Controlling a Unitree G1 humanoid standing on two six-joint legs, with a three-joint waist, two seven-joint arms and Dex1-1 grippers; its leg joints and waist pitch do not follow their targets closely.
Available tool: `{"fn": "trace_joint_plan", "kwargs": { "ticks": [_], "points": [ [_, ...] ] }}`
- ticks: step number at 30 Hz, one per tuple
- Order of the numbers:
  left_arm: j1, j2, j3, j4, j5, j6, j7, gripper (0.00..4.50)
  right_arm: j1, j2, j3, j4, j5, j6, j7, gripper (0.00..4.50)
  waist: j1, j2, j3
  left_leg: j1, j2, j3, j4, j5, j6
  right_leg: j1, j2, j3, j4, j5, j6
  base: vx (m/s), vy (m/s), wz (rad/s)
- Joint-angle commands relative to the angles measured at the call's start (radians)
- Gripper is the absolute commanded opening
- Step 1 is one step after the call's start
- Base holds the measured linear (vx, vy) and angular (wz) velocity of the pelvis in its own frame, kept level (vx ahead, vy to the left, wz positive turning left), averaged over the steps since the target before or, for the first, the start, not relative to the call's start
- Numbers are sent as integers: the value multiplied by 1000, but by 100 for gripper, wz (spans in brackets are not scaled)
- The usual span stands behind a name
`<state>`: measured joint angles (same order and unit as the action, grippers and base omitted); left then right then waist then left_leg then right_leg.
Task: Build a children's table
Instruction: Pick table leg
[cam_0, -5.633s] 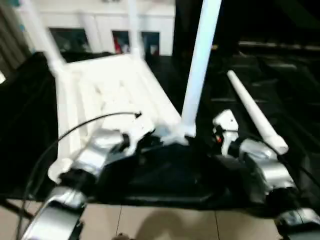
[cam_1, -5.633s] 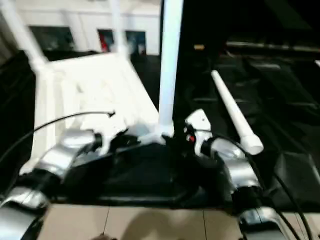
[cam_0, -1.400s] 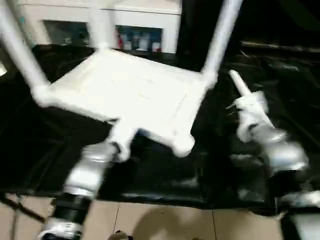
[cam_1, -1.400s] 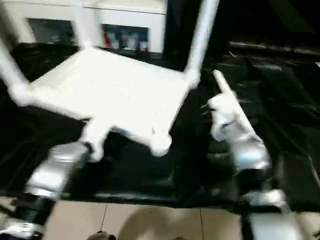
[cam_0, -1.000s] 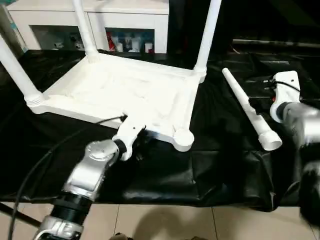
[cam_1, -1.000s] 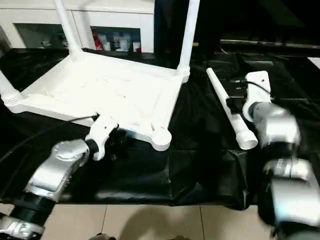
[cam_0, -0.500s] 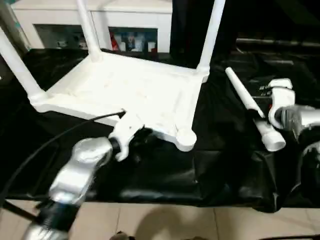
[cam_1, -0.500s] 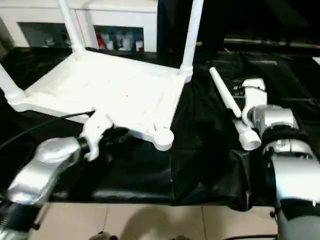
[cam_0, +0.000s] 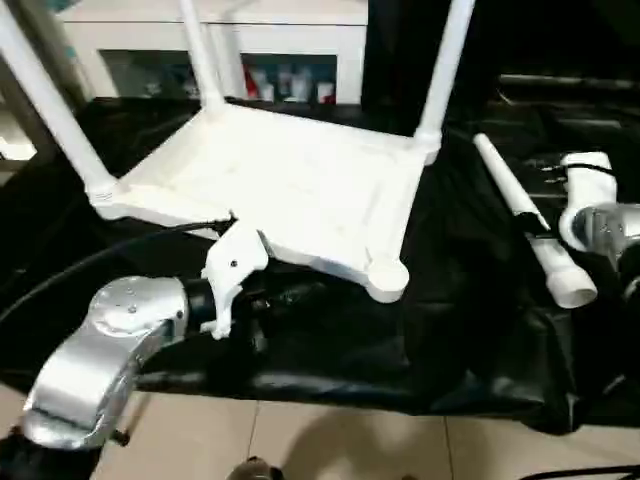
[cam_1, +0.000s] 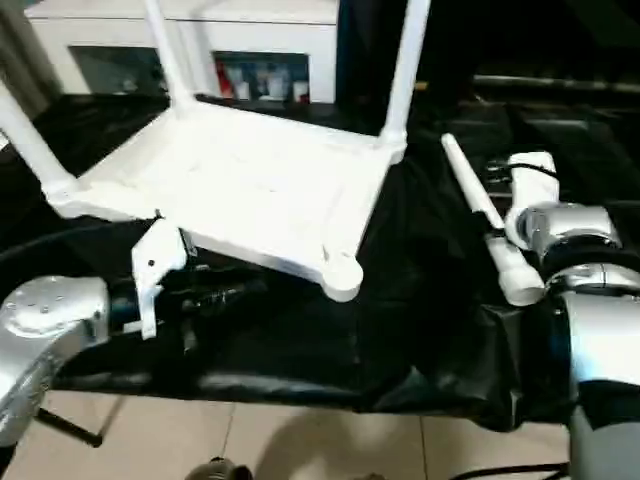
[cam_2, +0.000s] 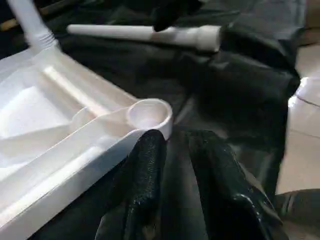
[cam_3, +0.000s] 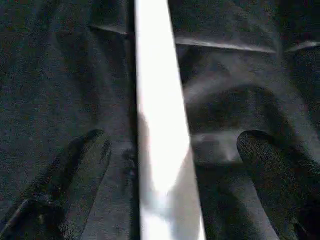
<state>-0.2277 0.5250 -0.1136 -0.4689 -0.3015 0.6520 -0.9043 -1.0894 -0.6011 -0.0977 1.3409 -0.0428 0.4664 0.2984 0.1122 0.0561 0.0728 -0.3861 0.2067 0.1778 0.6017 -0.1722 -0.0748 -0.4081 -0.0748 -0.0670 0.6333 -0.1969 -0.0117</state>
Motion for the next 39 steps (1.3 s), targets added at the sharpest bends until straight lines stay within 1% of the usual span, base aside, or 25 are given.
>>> {"fn": "trace_joint_plan", "kwargs": {
  "ticks": [1,3,4,5,7,8,9,10,11,12,15,20,23,24,27,28,29,30,34,35,36,39],
  "points": [
    [10,21,12,-32,-13,27,-5,119,-17,-13,-6,11,-14,3,-2,449,-1,-12,-59,9,8,-1,-57,-246,9,47,-46,35,-74,-194,-251,0,0,0],
    [20,43,21,-51,-25,46,-3,119,-8,-14,-1,17,-22,25,16,449,-4,-11,-52,6,7,-1,-58,-240,12,45,-46,35,-76,-214,-242,0,0,0],
    [21,49,23,-57,-31,54,-1,119,-6,-14,1,18,-23,29,19,449,-5,-10,-52,6,6,-1,-58,-236,15,44,-45,35,-75,-214,-241,0,0,0],
    [25,54,24,-64,-35,59,1,119,-2,-14,-1,20,-21,31,26,449,-7,-12,-50,6,7,-1,-58,-232,17,43,-44,35,-76,-212,-240,0,0,0],
    [29,60,27,-75,-43,69,5,119,2,-15,-9,22,-12,39,35,449,-6,-9,-54,6,7,-1,-56,-211,22,43,-43,35,-73,-187,-244,0,0,0],
    [30,62,28,-79,-47,74,7,119,4,-14,-14,22,-7,45,38,449,-6,-11,-55,4,7,-1,-55,-187,29,44,-42,35,-69,-150,-253,0,0,0],
    [32,63,29,-84,-51,81,9,119,7,-12,-23,23,3,58,46,449,-6,-11,-53,1,7,-1,-54,-176,36,43,-41,35,-67,-132,-260,0,0,0],
    [34,64,30,-88,-53,89,10,119,11,-11,-32,24,12,68,53,449,-6,-12,-53,1,7,0,-54,-175,39,43,-41,35,-68,-128,-262,0,0,0],
    [36,66,31,-95,-57,96,13,119,13,-10,-38,25,16,74,58,449,-6,-10,-53,1,8,0,-54,-172,43,43,-40,34,-66,-123,-266,0,0,0],
    [39,70,29,-101,-58,101,15,119,15,-9,-47,26,23,85,70,449,-7,-14,-53,0,7,1,-53,-169,46,43,-40,34,-67,-117,-268,0,0,0],
    [41,76,28,-106,-64,106,21,119,15,-6,-50,26,23,101,94,449,-4,-12,-55,0,9,1,-52,-156,52,43,-41,34,-66,-108,-273,0,0,0],
    [30,78,28,-112,-77,120,30,119,13,3,-43,25,19,112,130,449,-4,-13,-52,0,10,1,-53,-166,49,42,-43,34,-68,-122,-276,0,0,0],
    [25,82,28,-110,-81,122,35,119,1,20,-47,21,24,125,163,449,-4,-13,-50,0,10,1,-54,-177,45,42,-44,35,-70,-140,-272,0,0,0],
    [25,82,28,-110,-81,122,35,119,1,20,-47,21,24,125,163,449,-4,-10,-50,0,10,0,-55,-178,44,41,-44,35,-69,-141,-271,0,0,0],
    [25,84,26,-117,-90,128,42,119,-11,30,-54,17,28,141,198,449,-5,-11,-49,1,11,0,-55,-179,42,40,-44,35,-69,-138,-271,0,0,0],
    [25,85,26,-118,-92,129,43,119,-12,30,-55,16,29,143,201,449,-5,-10,-50,1,11,0,-55,-179,42,40,-45,35,-69,-137,-272,0,0,0],
    [24,85,26,-118,-93,130,44,119,-12,31,-51,16,24,140,196,449,-5,-10,-47,1,11,0,-57,-181,40,39,-45,35,-70,-141,-273,0,0,0],
    [23,87,25,-118,-95,130,45,119,-11,31,-48,16,19,137,191,449,-5,-10,-48,2,11,0,-56,-178,38,40,-44,36,-69,-135,-274,0,0,0],
    [23,88,19,-113,-95,127,46,119,6,41,-43,17,10,133,175,449,-4,-9,-47,1,11,0,-57,-179,35,40,-45,36,-69,-135,-274,0,0,0],
    [23,87,18,-113,-95,126,47,119,10,46,-40,17,8,135,177,433,-5,-10,-46,1,11,0,-57,-181,35,40,-45,36,-69,-139,-273,0,0,0],
    [22,87,17,-112,-95,126,47,119,14,51,-35,17,3,137,181,433,-4,-10,-46,2,11,0,-57,-181,34,40,-45,36,-69,-139,-273,0,0,0],
    [15,91,13,-107,-101,125,56,119,23,74,-24,17,-10,151,204,405,-5,-9,-44,3,12,-1,-59,-199,28,39,-46,36,-72,-159,-269,0,0,0]
  ]
}}
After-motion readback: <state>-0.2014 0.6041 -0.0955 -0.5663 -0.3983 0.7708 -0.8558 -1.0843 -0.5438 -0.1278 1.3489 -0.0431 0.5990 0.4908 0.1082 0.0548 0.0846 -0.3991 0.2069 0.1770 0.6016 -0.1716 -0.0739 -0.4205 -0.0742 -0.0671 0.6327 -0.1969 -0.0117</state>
